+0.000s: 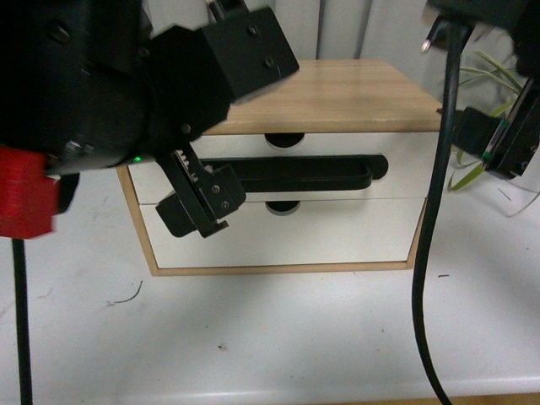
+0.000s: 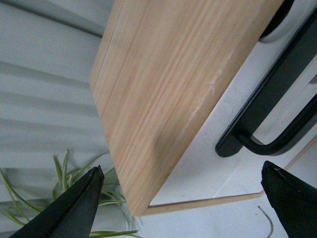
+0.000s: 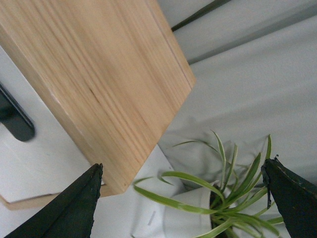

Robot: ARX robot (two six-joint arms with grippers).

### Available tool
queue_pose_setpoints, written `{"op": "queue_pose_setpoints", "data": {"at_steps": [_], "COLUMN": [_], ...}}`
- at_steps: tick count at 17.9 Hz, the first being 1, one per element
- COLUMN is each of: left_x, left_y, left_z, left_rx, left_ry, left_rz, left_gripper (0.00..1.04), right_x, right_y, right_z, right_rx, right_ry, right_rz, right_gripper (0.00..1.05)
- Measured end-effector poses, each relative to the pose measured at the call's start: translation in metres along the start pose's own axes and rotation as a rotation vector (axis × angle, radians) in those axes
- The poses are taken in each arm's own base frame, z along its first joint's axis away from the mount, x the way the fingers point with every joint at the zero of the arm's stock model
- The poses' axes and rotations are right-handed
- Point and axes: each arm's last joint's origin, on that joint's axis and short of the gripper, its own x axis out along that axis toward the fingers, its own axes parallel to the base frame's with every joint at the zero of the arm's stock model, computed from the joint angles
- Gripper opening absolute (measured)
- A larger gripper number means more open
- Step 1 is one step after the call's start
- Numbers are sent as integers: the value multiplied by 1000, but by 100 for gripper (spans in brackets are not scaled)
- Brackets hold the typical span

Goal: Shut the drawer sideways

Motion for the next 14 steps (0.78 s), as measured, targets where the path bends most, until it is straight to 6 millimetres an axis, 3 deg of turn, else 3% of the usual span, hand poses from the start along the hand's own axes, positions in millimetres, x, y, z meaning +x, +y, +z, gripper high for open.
{"op": "queue_pose_setpoints", "data": {"at_steps": [3,6,8,12,14], "left_x": [-45,-81,-104,-132,-133], "left_y": [25,34,34,12,-1], "left_z": [-13,-55,-87,-151,-166], "left_rx": [-320,-644,-814,-1089,-1095], "left_ry": [-87,-68,-30,71,-225], "left_rz": [-32,-17,34,98,131], "left_gripper": [98,98,98,98,75], "right_x": [-54,-116,-147,-168,-169], "right_y": [13,37,53,103,90], "right_z": [-3,-27,-49,-107,-107], "right_rx": [387,856,1099,1436,1254], "right_ry": [-97,-122,-151,58,-76], "right_rz": [27,4,-36,-81,-296], "right_gripper": [98,98,98,98,79]}}
